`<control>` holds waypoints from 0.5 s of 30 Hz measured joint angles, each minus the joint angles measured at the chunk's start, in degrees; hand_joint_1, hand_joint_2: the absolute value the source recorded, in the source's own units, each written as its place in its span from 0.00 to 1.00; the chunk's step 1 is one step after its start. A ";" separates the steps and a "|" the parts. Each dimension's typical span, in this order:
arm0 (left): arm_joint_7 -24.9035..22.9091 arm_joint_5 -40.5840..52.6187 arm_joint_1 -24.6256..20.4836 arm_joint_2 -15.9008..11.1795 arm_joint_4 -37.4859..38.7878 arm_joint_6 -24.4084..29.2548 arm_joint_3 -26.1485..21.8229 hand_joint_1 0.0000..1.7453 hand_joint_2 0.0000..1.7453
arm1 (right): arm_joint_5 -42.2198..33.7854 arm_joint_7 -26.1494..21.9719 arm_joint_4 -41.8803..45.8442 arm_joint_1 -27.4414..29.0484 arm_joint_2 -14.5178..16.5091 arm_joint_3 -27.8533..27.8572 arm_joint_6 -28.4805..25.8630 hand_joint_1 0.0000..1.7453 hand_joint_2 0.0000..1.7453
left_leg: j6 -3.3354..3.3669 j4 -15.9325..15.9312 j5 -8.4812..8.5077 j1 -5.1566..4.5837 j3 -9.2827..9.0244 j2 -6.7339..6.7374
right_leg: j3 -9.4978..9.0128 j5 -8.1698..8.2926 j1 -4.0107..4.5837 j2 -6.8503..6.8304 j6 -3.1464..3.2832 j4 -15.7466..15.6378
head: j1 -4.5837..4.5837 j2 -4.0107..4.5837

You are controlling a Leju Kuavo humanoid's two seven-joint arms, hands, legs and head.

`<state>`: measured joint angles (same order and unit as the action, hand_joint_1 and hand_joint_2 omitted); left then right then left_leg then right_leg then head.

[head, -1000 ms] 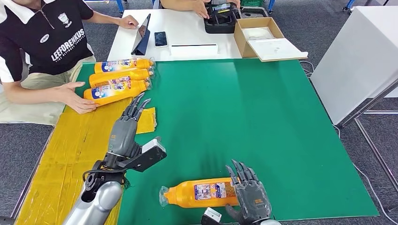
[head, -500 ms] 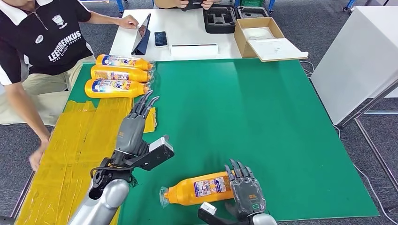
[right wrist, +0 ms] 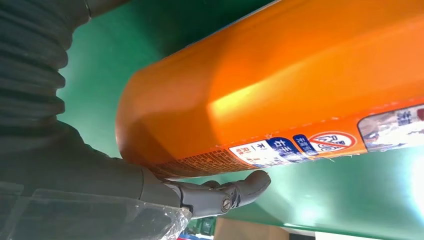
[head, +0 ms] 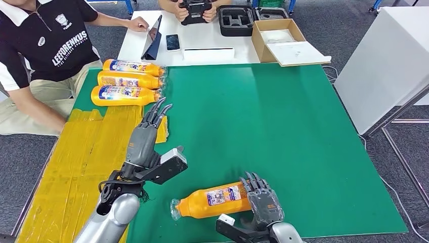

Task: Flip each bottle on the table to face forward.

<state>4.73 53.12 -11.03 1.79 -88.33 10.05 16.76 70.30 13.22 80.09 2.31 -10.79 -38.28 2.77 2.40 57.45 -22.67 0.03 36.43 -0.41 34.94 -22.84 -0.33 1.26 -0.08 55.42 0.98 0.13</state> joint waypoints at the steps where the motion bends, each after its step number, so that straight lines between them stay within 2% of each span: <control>1: 0.12 -0.17 0.01 0.00 0.03 0.20 0.01 0.00 1.00 | -0.03 -0.24 -0.53 -0.42 -0.08 -0.01 0.20 0.00 1.00 | 0.00 0.00 0.00 0.00 -0.03 0.03 | -0.02 0.00 0.00 0.02 0.00 0.00 | 0.00 0.00; 9: 0.62 -1.66 0.02 0.00 0.62 1.28 0.07 0.00 1.00 | 1.78 -3.01 -5.39 -4.42 -0.33 -0.20 1.61 0.00 1.00 | 0.01 -0.02 -0.15 -0.01 -0.33 0.19 | -0.25 0.06 0.00 0.20 0.00 -0.02 | 0.01 0.00; 13: 1.09 -2.68 -0.05 0.00 1.32 1.46 0.07 0.00 1.00 | 2.44 -4.75 -8.18 -6.62 -0.69 -0.83 2.34 0.22 1.00 | 0.03 -0.04 -0.18 -0.01 -0.51 0.37 | -0.35 0.08 0.01 0.40 0.02 -0.06 | 0.01 0.00; 15: 1.32 -3.05 -0.15 0.00 1.73 1.50 0.07 0.00 1.00 | 2.59 -5.16 -8.94 -7.24 -0.87 -1.27 3.02 0.22 1.00 | 0.06 -0.07 -0.22 -0.01 -0.68 0.43 | -0.27 0.08 0.02 0.43 0.06 -0.08 | 0.00 0.00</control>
<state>6.05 50.07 -11.18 1.79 -86.61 11.55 16.82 72.89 8.05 71.16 -4.93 -11.66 -39.56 5.79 2.46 57.39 -22.89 0.01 35.75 0.02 34.66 -22.76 -0.31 1.70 -0.02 55.34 0.99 0.13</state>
